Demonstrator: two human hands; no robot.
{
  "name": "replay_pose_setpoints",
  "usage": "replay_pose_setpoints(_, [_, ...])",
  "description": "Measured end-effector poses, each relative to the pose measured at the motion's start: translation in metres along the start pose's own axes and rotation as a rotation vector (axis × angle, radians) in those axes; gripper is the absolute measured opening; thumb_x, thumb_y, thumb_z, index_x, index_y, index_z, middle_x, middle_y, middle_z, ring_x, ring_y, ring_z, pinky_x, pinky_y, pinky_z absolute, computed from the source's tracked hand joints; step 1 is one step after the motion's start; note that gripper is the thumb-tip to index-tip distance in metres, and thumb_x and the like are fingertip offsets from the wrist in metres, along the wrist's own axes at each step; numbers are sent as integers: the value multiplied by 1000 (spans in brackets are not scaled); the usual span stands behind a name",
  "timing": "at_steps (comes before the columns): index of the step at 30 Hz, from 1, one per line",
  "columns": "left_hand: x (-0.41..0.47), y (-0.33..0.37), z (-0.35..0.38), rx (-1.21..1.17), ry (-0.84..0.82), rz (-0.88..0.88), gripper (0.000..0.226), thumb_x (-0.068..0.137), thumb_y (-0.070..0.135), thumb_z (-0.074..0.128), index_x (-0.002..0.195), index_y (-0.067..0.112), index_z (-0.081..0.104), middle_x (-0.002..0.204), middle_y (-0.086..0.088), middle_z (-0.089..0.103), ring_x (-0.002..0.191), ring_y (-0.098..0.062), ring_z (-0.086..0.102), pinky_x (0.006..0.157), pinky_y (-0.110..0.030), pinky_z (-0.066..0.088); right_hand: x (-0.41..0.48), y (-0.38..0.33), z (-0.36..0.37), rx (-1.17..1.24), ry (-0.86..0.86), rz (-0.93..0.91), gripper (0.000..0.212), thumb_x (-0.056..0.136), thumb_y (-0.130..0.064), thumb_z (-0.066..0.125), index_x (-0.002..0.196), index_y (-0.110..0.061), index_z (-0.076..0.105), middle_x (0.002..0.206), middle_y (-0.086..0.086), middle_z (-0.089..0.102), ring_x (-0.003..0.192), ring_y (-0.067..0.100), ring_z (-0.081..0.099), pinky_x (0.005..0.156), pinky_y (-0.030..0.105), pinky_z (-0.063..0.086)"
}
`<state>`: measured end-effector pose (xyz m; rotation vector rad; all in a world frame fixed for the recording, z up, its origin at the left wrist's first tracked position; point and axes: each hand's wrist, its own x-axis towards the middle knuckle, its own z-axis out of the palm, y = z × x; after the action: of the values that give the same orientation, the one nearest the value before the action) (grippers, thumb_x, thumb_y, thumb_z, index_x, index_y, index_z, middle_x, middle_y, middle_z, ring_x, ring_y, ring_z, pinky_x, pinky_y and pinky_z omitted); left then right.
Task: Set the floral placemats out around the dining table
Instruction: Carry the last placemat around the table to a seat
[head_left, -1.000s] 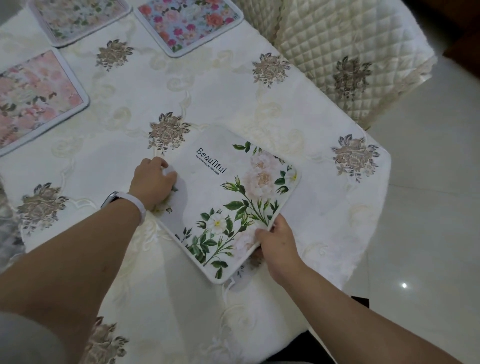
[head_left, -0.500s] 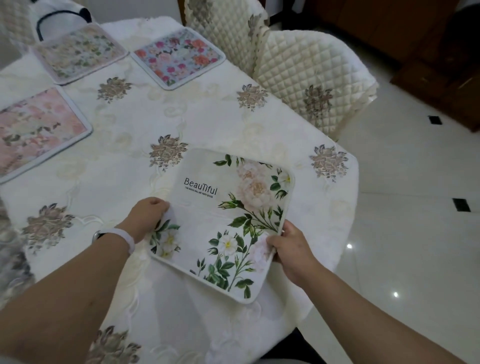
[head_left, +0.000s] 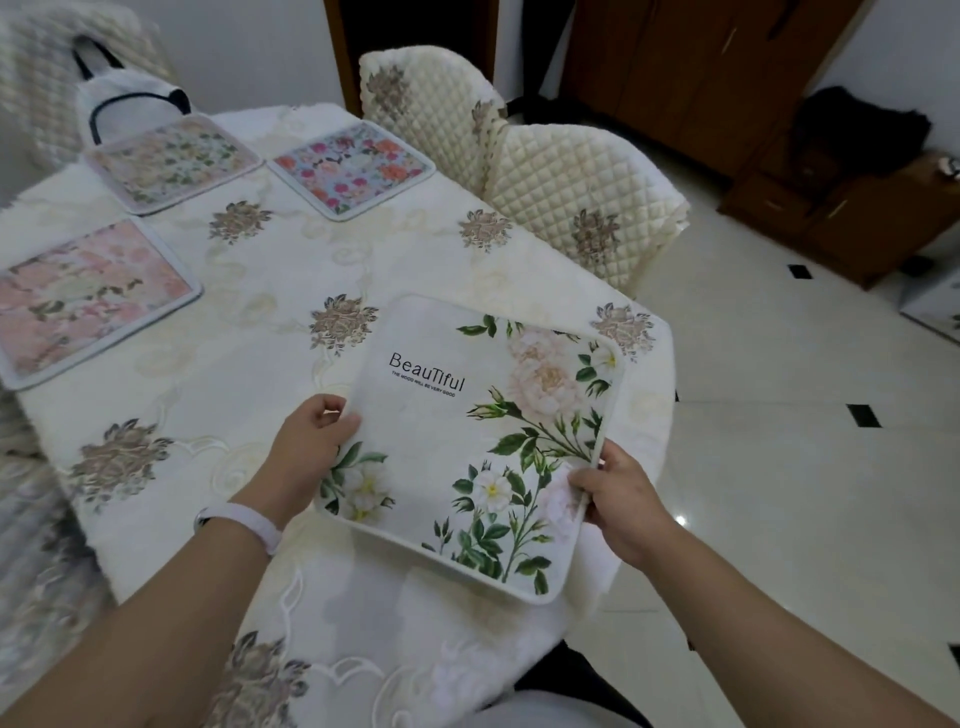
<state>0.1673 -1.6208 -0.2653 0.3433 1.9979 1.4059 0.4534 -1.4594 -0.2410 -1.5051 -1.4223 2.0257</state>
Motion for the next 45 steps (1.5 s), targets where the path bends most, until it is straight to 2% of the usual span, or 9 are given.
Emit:
replay_pose_setpoints(8, [-24,11,27,-160,-119,-55,20,88,-6,61,92,14,59,81,-12,71,68,-28,64,69,-37,50,-21,2,-35,-20,119,-93,42,89,8,47,103,-24,69,97,3,77,93,30,72,81,48,59])
replay_pose_setpoints(14, [-48,21,79,-134,-98,10,25,88,-10,58,93,14,60,77,-4,70,64,-18,67,55,-22,55,-31,3,-78,-31,232,-144,34,89,5,51,102,-23,65,96,4,75,82,20,71,61,27,53])
replay_pose_setpoints(19, [-61,38,133,-107,-114,16,24,88,-7,59,94,16,60,70,2,72,62,-15,66,60,-29,54,-27,2,-129,-15,280,-154,29,92,1,53,104,-23,63,96,3,74,82,20,71,63,29,53])
replay_pose_setpoints(23, [-68,60,192,-64,-123,53,22,89,-6,57,97,15,62,68,4,71,60,-14,64,55,-26,51,-25,-4,-188,15,351,-178,29,91,0,54,106,-23,64,95,2,74,84,22,72,64,30,54])
replay_pose_setpoints(28, [-88,93,294,-55,-175,68,19,89,-5,56,97,12,61,65,2,70,65,-23,65,57,-30,54,-24,-20,-283,87,418,-205,26,92,-3,55,100,-26,64,91,0,75,79,21,73,62,30,54])
replay_pose_setpoints(35, [-114,127,434,-114,-224,94,22,88,-6,57,105,7,60,88,-19,64,79,-31,63,76,-46,53,-20,-38,-415,138,458,-232,22,93,-4,56,108,-20,60,95,-1,74,73,16,73,53,25,54])
replay_pose_setpoints(40, [-120,138,494,-88,-240,84,27,87,-6,55,113,3,60,99,-26,68,86,-40,65,84,-56,53,-18,-43,-476,111,481,-239,27,90,-4,58,101,-28,59,95,1,75,79,21,73,69,40,60])
replay_pose_setpoints(42, [-119,141,513,-60,-272,80,32,87,-6,54,117,4,63,106,-29,69,91,-46,65,87,-62,51,-16,-43,-490,98,504,-246,29,89,-4,57,98,-32,59,92,-2,75,79,21,73,71,40,60])
replay_pose_setpoints(45, [-119,146,541,-24,-299,93,30,88,-5,54,113,6,68,103,-26,71,86,-37,65,84,-53,52,-9,-48,-506,87,544,-268,30,90,-5,57,97,-33,58,90,-6,74,78,16,72,68,34,58])
